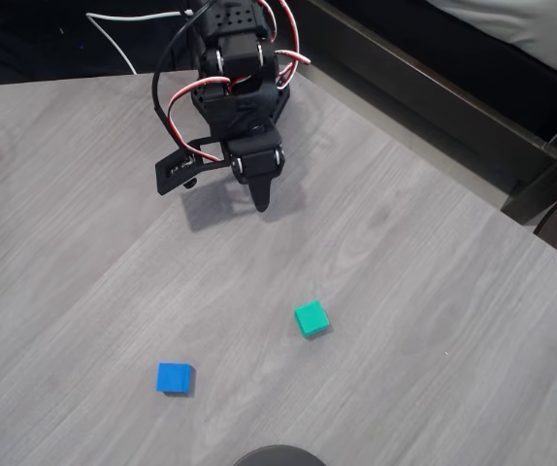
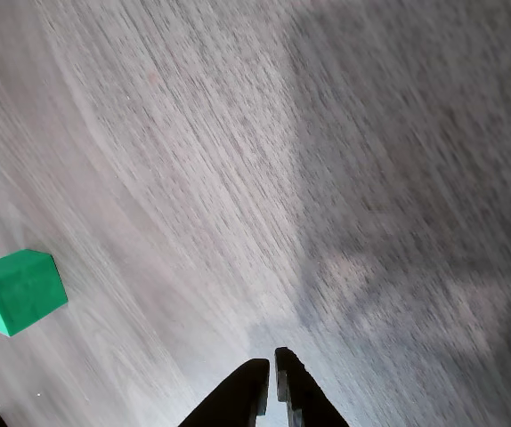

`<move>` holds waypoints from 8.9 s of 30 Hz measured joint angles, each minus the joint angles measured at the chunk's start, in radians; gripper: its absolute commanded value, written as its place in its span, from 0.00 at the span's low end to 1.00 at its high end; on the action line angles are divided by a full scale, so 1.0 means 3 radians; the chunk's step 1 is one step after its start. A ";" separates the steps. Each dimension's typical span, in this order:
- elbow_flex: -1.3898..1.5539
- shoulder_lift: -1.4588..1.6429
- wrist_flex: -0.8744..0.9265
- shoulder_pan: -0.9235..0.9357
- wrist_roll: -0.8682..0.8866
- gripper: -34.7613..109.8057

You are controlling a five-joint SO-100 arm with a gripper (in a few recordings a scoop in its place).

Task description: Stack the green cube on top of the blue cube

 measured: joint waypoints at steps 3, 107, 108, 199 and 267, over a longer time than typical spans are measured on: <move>0.0000 0.0000 0.0000 0.0000 0.0000 0.24; -0.6622 -0.7609 0.1043 -0.0440 0.0276 0.36; -0.6622 -0.7634 0.1038 -0.0460 0.0276 0.24; -0.6673 -0.7803 0.0987 0.0343 -0.0138 0.24; -0.7179 -0.5778 0.1652 0.0680 -0.0266 0.24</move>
